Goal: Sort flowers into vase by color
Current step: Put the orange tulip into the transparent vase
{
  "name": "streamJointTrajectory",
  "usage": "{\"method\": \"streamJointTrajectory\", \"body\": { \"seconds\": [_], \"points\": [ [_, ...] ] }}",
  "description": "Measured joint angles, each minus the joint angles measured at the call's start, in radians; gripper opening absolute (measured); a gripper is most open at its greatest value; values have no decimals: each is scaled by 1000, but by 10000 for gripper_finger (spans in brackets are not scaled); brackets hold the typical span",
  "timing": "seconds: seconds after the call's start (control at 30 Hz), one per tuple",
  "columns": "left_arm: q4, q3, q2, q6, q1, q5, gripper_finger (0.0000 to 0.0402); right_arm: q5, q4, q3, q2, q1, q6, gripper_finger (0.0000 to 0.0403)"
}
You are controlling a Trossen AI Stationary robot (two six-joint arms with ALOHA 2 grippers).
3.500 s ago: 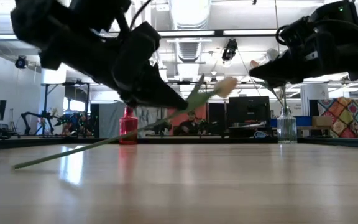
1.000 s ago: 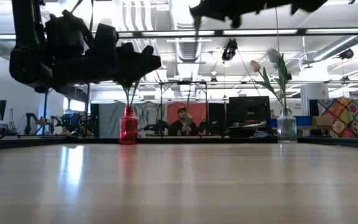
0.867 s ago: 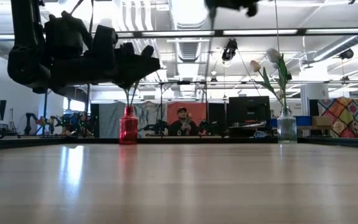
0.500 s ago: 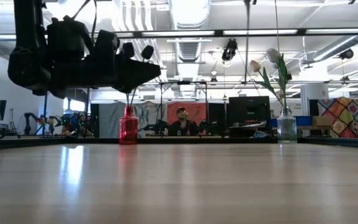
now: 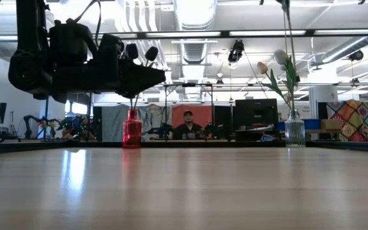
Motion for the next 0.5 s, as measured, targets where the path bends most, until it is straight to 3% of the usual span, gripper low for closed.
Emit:
{"method": "streamJointTrajectory", "body": {
  "seconds": [0.5],
  "points": [
    [8, 8, 0, -4, -1, 0, 157, 203, 24, -181, -233, -53, -15, 12]
  ]
}}
